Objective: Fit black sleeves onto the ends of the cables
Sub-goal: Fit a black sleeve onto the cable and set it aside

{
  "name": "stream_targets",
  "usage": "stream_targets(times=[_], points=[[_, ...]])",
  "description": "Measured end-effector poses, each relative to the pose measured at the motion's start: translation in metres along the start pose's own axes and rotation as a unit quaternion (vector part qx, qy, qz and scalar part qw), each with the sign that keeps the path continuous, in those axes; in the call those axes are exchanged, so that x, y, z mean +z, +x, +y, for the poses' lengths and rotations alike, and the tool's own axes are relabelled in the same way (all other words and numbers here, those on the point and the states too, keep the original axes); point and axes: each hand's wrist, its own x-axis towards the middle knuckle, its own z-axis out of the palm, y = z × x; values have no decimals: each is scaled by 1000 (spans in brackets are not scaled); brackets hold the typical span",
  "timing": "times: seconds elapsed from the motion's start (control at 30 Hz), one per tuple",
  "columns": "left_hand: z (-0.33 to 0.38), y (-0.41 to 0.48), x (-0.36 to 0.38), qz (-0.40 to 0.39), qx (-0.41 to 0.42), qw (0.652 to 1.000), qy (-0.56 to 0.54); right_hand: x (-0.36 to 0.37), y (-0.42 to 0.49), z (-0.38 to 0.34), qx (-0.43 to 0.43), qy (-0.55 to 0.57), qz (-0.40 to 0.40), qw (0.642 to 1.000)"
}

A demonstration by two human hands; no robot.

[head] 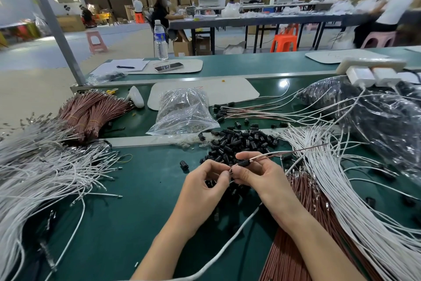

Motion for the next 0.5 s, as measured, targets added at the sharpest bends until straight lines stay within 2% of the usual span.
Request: stream_targets(times=[0.33,0.5], points=[[0,2,2,-6,12,1000,27,-2,1,0,-8,-14,6,1000],[-1,1,1,-2,8,1000,23,-2,2,1,-17,-55,19,998]])
